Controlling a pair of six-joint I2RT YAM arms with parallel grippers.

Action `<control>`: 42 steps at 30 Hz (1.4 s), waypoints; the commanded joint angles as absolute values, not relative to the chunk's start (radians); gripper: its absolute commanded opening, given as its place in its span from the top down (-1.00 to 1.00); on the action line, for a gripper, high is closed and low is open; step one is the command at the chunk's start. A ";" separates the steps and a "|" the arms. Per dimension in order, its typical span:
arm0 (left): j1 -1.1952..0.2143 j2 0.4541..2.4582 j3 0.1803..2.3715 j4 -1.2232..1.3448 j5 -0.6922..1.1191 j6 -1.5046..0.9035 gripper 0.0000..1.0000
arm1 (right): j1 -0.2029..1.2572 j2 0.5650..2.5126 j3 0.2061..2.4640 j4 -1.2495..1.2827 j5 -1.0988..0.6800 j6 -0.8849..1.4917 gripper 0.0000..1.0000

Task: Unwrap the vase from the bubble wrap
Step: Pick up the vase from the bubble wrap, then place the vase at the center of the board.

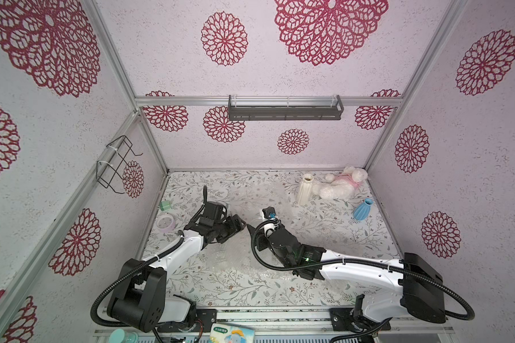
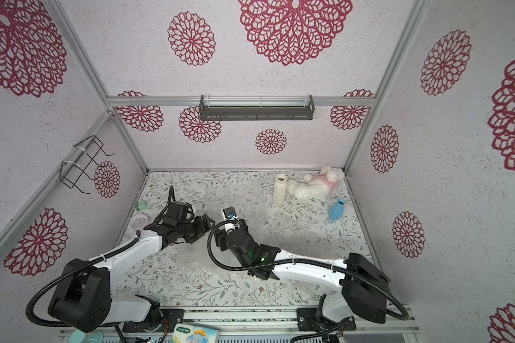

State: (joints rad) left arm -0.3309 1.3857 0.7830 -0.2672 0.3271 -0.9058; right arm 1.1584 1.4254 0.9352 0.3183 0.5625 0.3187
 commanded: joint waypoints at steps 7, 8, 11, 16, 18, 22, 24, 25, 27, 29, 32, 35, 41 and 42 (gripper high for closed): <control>-0.313 1.383 0.809 -0.276 0.328 -0.896 -0.62 | 0.982 1.467 1.058 0.540 0.494 0.199 -0.15; -0.309 1.381 0.811 -0.278 0.330 -0.894 -0.62 | 0.963 1.487 1.073 0.550 0.485 0.190 -0.15; -0.299 1.369 0.820 -0.280 0.339 -0.889 -0.62 | 0.895 1.549 1.115 0.594 0.437 0.179 -0.15; -0.297 1.355 0.844 -0.282 0.345 -0.880 -0.62 | 0.794 1.677 1.205 0.667 0.382 0.140 -0.15; -0.296 1.354 0.853 -0.282 0.348 -0.876 -0.62 | 0.752 1.735 1.250 0.700 0.359 0.131 -0.15; -0.297 1.369 0.869 -0.277 0.363 -0.876 -0.62 | 0.690 1.856 1.367 0.724 0.321 0.110 -0.14; -0.297 1.378 0.875 -0.273 0.368 -0.877 -0.62 | 0.660 1.916 1.434 0.726 0.301 0.111 -0.14; -0.297 1.384 0.880 -0.273 0.370 -0.876 -0.62 | 0.647 1.950 1.472 0.726 0.296 0.112 -0.14; -0.297 1.397 0.891 -0.270 0.376 -0.874 -0.62 | 0.621 2.009 1.540 0.730 0.283 0.116 -0.14; -0.297 1.411 0.900 -0.264 0.380 -0.874 -0.62 | 0.598 2.076 1.622 0.724 0.271 0.118 -0.14; -0.297 1.429 0.909 -0.263 0.384 -0.873 -0.62 | 0.574 2.171 1.744 0.709 0.263 0.111 -0.15; -0.297 1.442 0.910 -0.257 0.395 -0.874 -0.62 | 0.553 2.261 1.866 0.680 0.255 0.108 -0.15; -0.297 1.458 0.902 -0.248 0.402 -0.877 -0.62 | 0.526 2.424 2.129 0.590 0.244 0.091 -0.15; -0.296 1.459 0.903 -0.247 0.403 -0.878 -0.62 | 0.522 2.448 2.174 0.573 0.241 0.093 -0.15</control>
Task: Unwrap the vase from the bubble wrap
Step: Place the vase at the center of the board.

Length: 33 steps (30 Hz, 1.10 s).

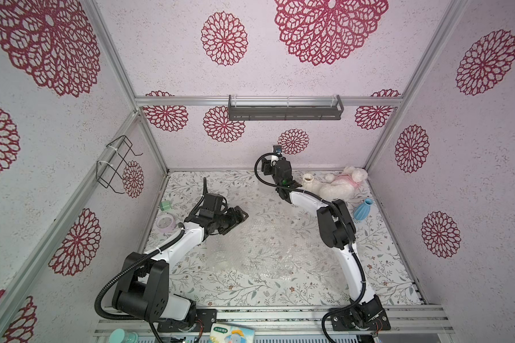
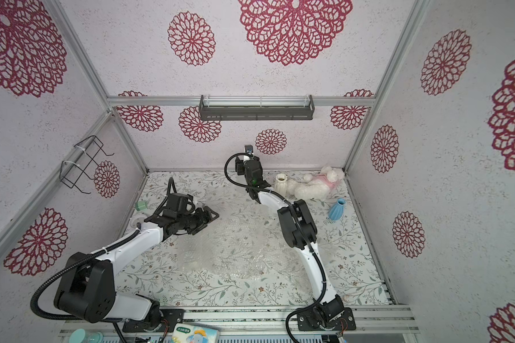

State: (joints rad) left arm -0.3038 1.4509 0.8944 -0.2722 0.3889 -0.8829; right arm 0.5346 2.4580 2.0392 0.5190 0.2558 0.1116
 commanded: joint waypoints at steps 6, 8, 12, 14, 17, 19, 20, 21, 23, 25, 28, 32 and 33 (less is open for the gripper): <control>-0.297 1.474 0.902 -0.236 0.412 -0.877 -0.62 | 0.505 2.578 2.397 0.497 0.229 0.084 -0.15; -0.297 1.483 0.903 -0.233 0.417 -0.877 -0.62 | 0.500 2.606 2.441 0.483 0.223 0.079 -0.15; -0.296 1.492 0.896 -0.221 0.422 -0.885 -0.62 | 0.493 2.623 2.446 0.504 0.228 0.060 -0.15; -0.297 1.493 0.892 -0.216 0.422 -0.887 -0.62 | 0.490 2.631 2.446 0.516 0.233 0.042 -0.15; -0.297 1.496 0.886 -0.215 0.422 -0.888 -0.62 | 0.484 2.644 2.446 0.528 0.232 0.033 -0.15; -0.297 1.498 0.884 -0.210 0.422 -0.892 -0.62 | 0.483 2.650 2.445 0.534 0.230 0.016 -0.15; -0.296 1.498 0.882 -0.207 0.422 -0.894 -0.62 | 0.483 2.654 2.446 0.541 0.229 0.006 -0.16; -0.296 1.499 0.882 -0.207 0.421 -0.894 -0.62 | 0.484 2.659 2.445 0.547 0.228 0.001 -0.16; -0.297 1.501 0.882 -0.204 0.420 -0.894 -0.62 | 0.484 2.668 2.447 0.561 0.229 -0.010 -0.16; -0.297 1.506 0.881 -0.203 0.422 -0.894 -0.62 | 0.485 2.679 2.451 0.567 0.231 -0.015 -0.17; -0.297 1.511 0.877 -0.197 0.423 -0.897 -0.62 | 0.483 2.688 2.451 0.556 0.230 -0.007 -0.18; -0.297 1.519 0.880 -0.193 0.425 -0.897 -0.62 | 0.485 2.699 2.451 0.557 0.228 0.004 -0.21; -0.296 1.521 0.881 -0.193 0.426 -0.897 -0.62 | 0.485 2.701 2.451 0.560 0.227 0.004 -0.21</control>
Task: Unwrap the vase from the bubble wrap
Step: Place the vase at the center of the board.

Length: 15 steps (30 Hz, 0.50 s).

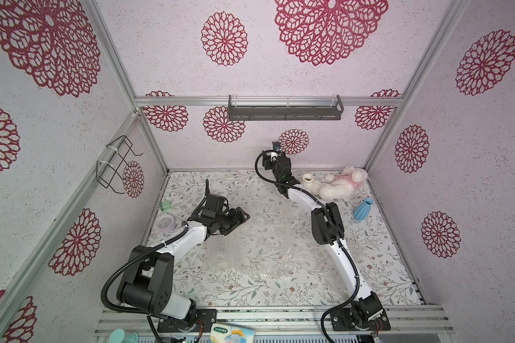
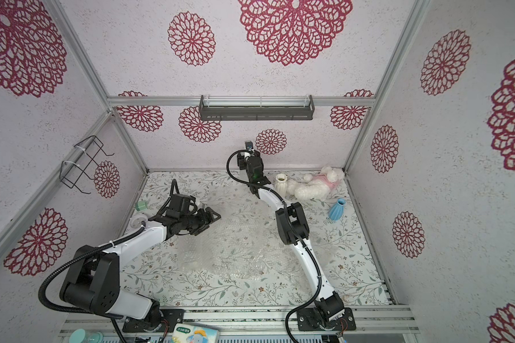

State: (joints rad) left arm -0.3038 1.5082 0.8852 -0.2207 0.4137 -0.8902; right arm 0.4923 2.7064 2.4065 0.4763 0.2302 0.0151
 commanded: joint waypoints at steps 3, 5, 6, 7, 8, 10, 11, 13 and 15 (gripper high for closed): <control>-0.297 1.523 0.882 -0.192 0.428 -0.895 -0.62 | 0.485 2.706 2.451 0.560 0.227 0.008 -0.23; -0.296 1.526 0.881 -0.189 0.429 -0.895 -0.62 | 0.485 2.711 2.451 0.557 0.225 0.009 -0.24; -0.297 1.527 0.880 -0.188 0.428 -0.895 -0.62 | 0.484 2.714 2.451 0.557 0.223 0.008 -0.23; -0.297 1.530 0.879 -0.183 0.431 -0.897 -0.62 | 0.484 2.717 2.451 0.555 0.219 0.009 -0.24; -0.297 1.532 0.878 -0.181 0.435 -0.896 -0.62 | 0.484 2.719 2.451 0.552 0.214 0.013 -0.25; -0.297 1.537 0.877 -0.178 0.438 -0.897 -0.62 | 0.485 2.724 2.451 0.546 0.208 0.022 -0.28; -0.296 1.537 0.879 -0.176 0.438 -0.899 -0.62 | 0.485 2.724 2.451 0.541 0.203 0.027 -0.30; -0.295 1.538 0.880 -0.176 0.439 -0.899 -0.62 | 0.488 2.723 2.451 0.538 0.198 0.031 -0.34; -0.295 1.537 0.885 -0.180 0.439 -0.896 -0.62 | 0.491 2.720 2.451 0.547 0.201 0.027 -0.39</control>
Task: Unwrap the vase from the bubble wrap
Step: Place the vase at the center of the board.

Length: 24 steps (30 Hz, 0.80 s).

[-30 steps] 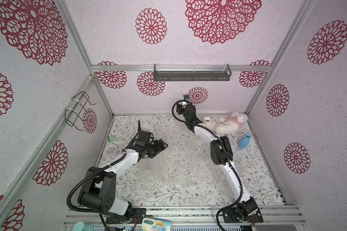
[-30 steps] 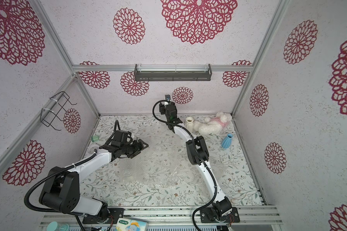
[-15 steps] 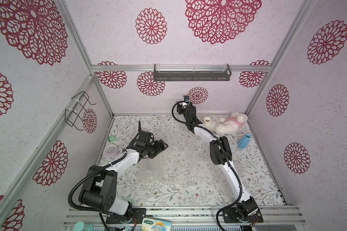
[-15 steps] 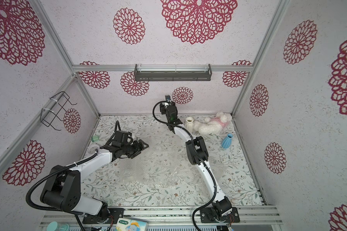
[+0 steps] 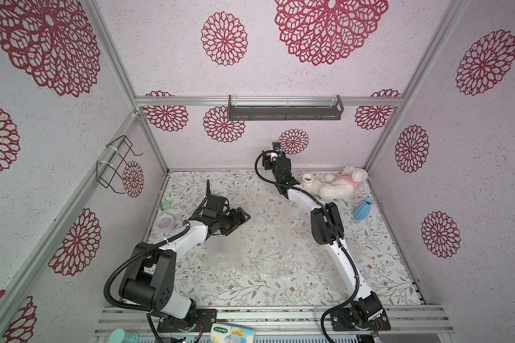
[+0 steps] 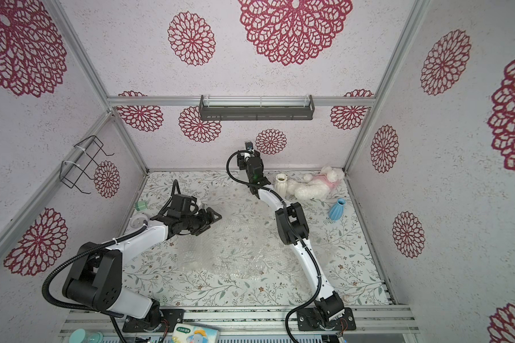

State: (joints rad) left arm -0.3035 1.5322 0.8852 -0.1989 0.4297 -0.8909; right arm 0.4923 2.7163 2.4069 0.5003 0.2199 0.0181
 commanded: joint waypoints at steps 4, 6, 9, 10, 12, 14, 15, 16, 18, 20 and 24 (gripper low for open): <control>-0.295 1.539 0.891 -0.187 0.439 -0.894 -0.62 | 0.493 2.700 2.451 0.564 0.199 0.029 -0.51; -0.295 1.538 0.893 -0.188 0.439 -0.894 -0.62 | 0.493 2.688 2.452 0.568 0.199 0.027 -0.56; -0.295 1.533 0.899 -0.193 0.438 -0.894 -0.63 | 0.493 2.663 2.451 0.577 0.204 0.026 -0.66; -0.295 1.531 0.901 -0.196 0.438 -0.894 -0.63 | 0.494 2.654 2.451 0.580 0.204 0.022 -0.69; -0.295 1.524 0.905 -0.201 0.436 -0.892 -0.65 | 0.496 2.635 2.450 0.581 0.207 0.016 -0.77; -0.295 1.514 0.909 -0.212 0.434 -0.891 -0.67 | 0.500 2.613 2.446 0.577 0.210 0.004 -0.85; -0.295 1.506 0.913 -0.219 0.430 -0.887 -0.69 | 0.504 2.598 2.438 0.577 0.212 -0.005 -0.88; -0.294 1.495 0.919 -0.235 0.426 -0.882 -0.70 | 0.508 2.579 2.425 0.578 0.212 -0.015 -0.91; -0.294 1.470 0.936 -0.269 0.410 -0.867 -0.74 | 0.517 2.535 2.381 0.584 0.215 -0.031 -0.94; -0.296 1.439 0.954 -0.306 0.394 -0.848 -0.78 | 0.525 2.480 2.314 0.601 0.221 -0.046 -0.96; -0.295 1.376 0.988 -0.387 0.352 -0.823 -0.80 | 0.546 2.326 2.123 0.632 0.224 -0.047 -0.97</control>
State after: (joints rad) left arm -0.3027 1.4300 0.9508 -0.3206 0.3908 -0.8562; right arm 0.5255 2.4851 2.1647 0.5377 0.2089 -0.0204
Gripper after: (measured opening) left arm 0.898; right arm 0.987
